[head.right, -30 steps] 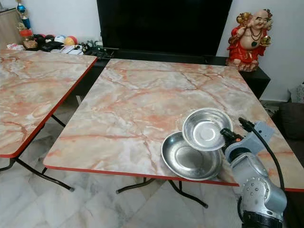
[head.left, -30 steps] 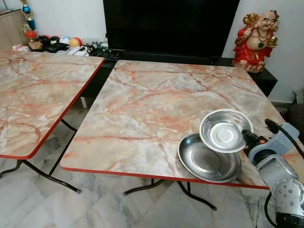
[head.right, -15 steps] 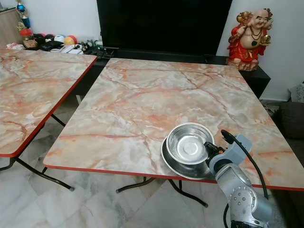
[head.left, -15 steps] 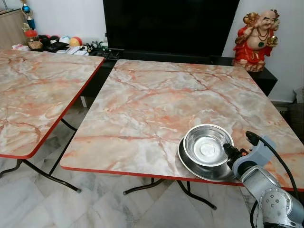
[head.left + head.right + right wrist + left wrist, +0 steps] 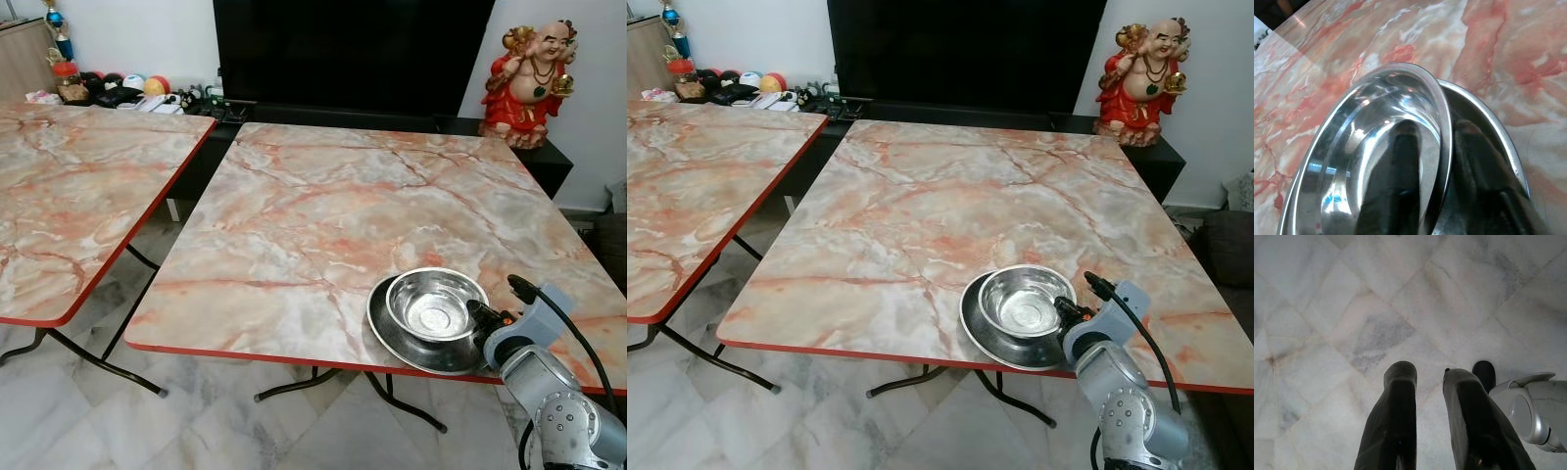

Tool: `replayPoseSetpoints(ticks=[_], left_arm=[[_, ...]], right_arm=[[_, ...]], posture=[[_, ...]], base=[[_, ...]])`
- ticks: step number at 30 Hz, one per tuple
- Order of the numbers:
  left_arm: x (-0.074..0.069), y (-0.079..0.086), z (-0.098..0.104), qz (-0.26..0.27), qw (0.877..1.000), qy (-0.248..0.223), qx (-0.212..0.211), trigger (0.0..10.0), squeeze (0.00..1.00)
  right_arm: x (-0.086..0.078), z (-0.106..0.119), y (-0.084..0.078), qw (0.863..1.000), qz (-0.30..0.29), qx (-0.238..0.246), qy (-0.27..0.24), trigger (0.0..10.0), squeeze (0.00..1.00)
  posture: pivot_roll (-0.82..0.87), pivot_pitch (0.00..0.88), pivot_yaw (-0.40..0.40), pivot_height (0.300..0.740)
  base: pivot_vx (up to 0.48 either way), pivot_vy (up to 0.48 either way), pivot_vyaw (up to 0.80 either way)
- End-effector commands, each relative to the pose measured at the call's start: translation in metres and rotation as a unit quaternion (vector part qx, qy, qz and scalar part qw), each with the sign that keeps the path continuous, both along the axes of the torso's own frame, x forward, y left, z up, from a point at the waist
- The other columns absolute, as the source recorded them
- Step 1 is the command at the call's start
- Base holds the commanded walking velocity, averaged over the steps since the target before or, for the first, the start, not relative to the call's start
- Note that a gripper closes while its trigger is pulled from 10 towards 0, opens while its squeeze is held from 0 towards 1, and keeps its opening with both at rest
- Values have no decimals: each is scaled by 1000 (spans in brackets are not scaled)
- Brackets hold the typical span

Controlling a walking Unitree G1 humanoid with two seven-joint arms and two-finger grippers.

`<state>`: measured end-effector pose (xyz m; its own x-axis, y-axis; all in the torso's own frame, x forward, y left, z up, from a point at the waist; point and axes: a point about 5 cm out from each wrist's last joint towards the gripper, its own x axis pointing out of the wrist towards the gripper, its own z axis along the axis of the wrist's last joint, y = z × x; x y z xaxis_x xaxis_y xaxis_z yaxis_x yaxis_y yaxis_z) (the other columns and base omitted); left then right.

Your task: Setting the table

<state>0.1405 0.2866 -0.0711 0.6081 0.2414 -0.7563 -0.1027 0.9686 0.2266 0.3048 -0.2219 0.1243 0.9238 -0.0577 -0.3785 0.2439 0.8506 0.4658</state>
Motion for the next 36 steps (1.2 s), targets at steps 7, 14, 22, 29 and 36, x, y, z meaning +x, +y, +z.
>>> replayPoseSetpoints(ticks=[7, 14, 22, 29, 36], left_arm=[[-1, 3, 0, -2, 1000, 8, 1, 10000, 0], [-1, 2, 0, -3, 1000, 7, 0, 10000, 0], [-1, 0, -1, -1, 1000, 7, -2, 10000, 0], [-2, -1, -1, 0, 1000, 7, -3, 10000, 0], [-2, 0, -1, 0, 1000, 7, -2, 10000, 0]], right_arm=[[3, 4, -6, 1000, -21, -11, -10, 10000, 0], [4, 6, -8, 999, -24, -31, -11, 10000, 0], [2, 4, -4, 998, -4, -55, 1, 10000, 0], [2, 0, 2, 999, 6, -52, 2, 10000, 0], [4, 2, 6, 999, 15, -51, -2, 10000, 0]], posture=[[93, 34, -16, 740], [94, 32, -20, 740], [92, 30, -28, 740], [92, 30, -28, 740], [92, 30, -27, 740]], base=[[0, 0, 0], [0, 0, 0], [0, 0, 0], [0, 0, 0], [0, 0, 0]])
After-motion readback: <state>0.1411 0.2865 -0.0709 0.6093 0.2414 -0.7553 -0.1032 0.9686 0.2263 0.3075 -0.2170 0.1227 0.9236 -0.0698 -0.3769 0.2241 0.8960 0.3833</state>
